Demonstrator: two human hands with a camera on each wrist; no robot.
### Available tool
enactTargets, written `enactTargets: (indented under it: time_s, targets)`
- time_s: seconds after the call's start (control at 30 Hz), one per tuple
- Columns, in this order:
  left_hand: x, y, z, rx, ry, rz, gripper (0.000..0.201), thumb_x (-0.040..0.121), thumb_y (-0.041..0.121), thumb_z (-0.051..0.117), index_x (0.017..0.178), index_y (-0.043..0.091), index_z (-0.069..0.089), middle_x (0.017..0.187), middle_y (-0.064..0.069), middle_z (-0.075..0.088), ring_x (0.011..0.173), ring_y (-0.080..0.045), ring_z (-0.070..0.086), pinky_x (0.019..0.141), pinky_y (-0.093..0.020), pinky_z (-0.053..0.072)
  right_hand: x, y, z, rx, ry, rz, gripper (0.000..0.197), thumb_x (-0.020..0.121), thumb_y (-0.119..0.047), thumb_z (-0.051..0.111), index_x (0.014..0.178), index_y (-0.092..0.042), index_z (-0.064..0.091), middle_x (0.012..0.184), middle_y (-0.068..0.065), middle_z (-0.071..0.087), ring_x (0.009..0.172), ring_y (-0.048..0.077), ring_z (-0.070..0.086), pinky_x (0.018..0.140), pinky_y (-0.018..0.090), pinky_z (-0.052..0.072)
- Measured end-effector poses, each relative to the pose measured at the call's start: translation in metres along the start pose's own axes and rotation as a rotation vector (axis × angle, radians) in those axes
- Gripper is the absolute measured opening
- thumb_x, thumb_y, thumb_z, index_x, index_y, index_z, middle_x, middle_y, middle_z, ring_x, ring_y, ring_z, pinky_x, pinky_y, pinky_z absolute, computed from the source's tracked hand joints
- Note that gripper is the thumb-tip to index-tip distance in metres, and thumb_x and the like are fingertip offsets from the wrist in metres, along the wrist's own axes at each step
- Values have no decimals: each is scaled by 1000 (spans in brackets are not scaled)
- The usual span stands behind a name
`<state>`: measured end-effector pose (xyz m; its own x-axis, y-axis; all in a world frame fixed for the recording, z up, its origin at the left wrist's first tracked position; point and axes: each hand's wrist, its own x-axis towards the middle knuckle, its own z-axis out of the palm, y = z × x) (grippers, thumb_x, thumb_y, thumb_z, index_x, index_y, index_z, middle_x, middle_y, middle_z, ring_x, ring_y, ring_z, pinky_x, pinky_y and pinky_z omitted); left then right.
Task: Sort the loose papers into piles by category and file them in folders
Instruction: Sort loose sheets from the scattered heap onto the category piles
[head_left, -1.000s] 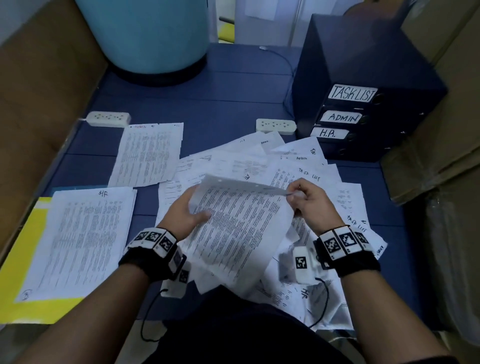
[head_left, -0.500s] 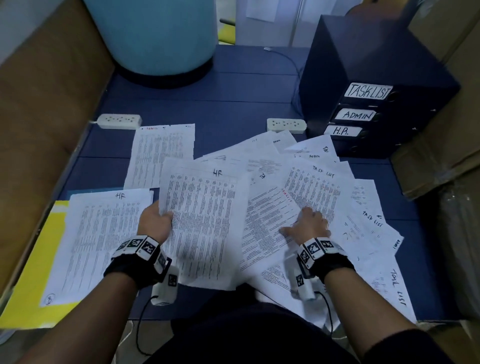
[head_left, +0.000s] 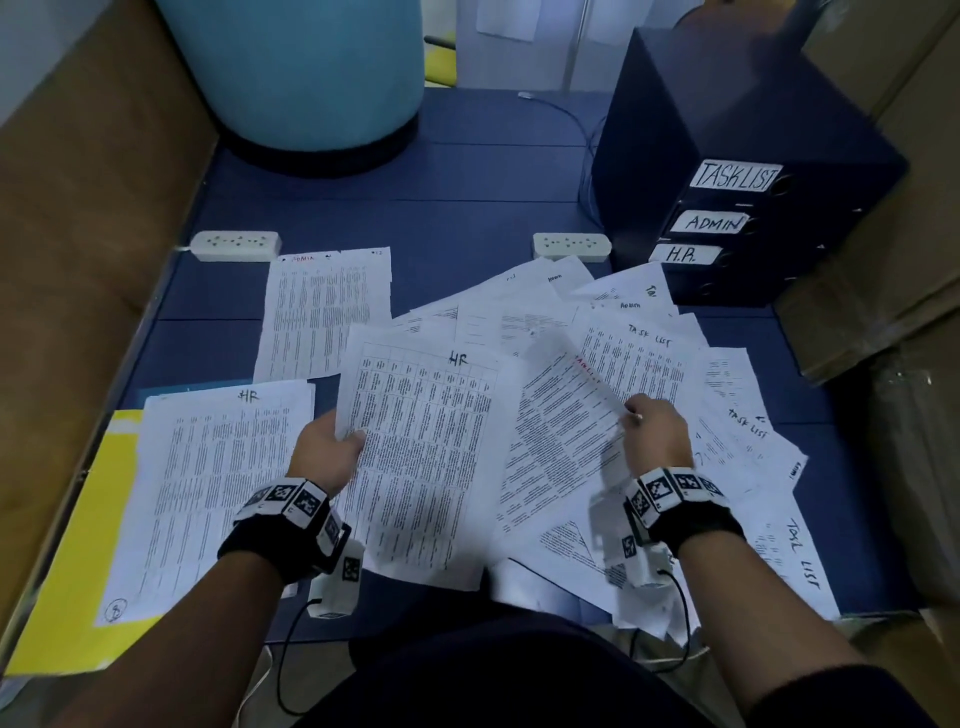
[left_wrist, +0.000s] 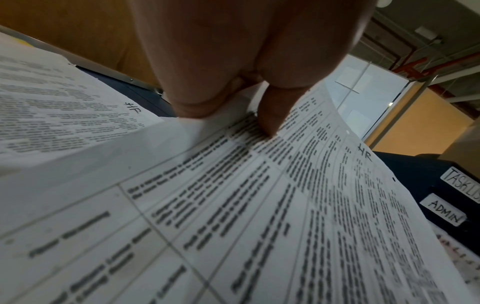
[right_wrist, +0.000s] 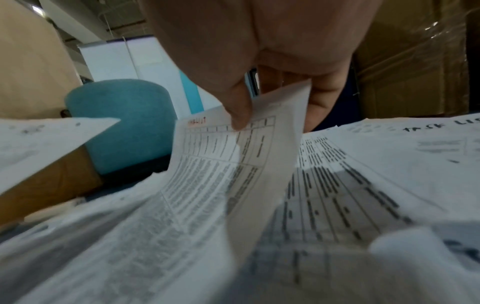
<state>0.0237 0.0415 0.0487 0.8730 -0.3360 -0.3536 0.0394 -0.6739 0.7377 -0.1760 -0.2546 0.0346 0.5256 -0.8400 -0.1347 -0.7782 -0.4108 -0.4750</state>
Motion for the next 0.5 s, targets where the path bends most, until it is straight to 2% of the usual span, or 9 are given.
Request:
enactTargets:
  time_s: [0.07,0.17,0.2,0.27,0.33,0.4,0.43,0.5]
  targets:
    - [0,3,2,-3,-25,15,27,95,7,53,121,1,60,114,-15,63,93,-22,53,83,-30,39,1,-3,-9,105,3,-7,17,97,-4,47,97,-9,63,80,5,53,69,23,49,58,27,34]
    - [-3,10,6,-17,-76,44,26,94,6,55,119,3,62,105,-7,63,94,-21,56,82,-28,38,1,-9,-25,268,-119,-74,14,97,-7,52,91,-15,62,74,3,60,64,15,52,51,21,38]
    - [-3,12,8,-13,-104,56,27,93,6,55,120,5,61,104,-4,62,97,-23,57,82,-28,38,1,-13,-29,320,-177,-118,15,96,-7,54,87,-15,62,73,3,61,64,15,52,53,20,39]
    - [-5,18,12,-10,-169,97,32,93,8,57,124,9,58,108,-1,60,102,-23,57,83,-27,38,3,-20,-35,395,-273,-182,21,94,-7,56,81,-21,63,71,2,61,66,17,54,59,24,41]
    - [-6,24,19,-10,-207,124,29,93,8,58,121,12,58,104,0,61,96,-19,57,76,-23,41,9,-25,-36,427,-319,-215,23,92,-7,58,78,-24,63,71,-2,63,66,15,55,65,27,42]
    - [-7,28,23,15,-204,144,11,93,11,59,103,13,63,89,1,63,84,-18,58,63,-20,40,14,-29,-35,495,-316,-212,16,89,-11,62,82,-25,66,73,-2,64,68,15,56,69,30,44]
    - [-8,30,23,11,-188,149,7,93,12,59,97,15,63,86,1,64,81,-17,59,62,-20,41,14,-31,-34,569,-290,-193,11,88,-16,65,86,-26,66,73,-1,62,68,17,55,70,31,45]
    - [-7,28,21,-63,-124,133,10,93,11,58,96,18,65,91,-1,67,85,-19,62,71,-26,47,11,-35,-31,780,-232,-90,14,89,-20,67,101,-27,62,73,1,55,66,18,54,67,30,47]
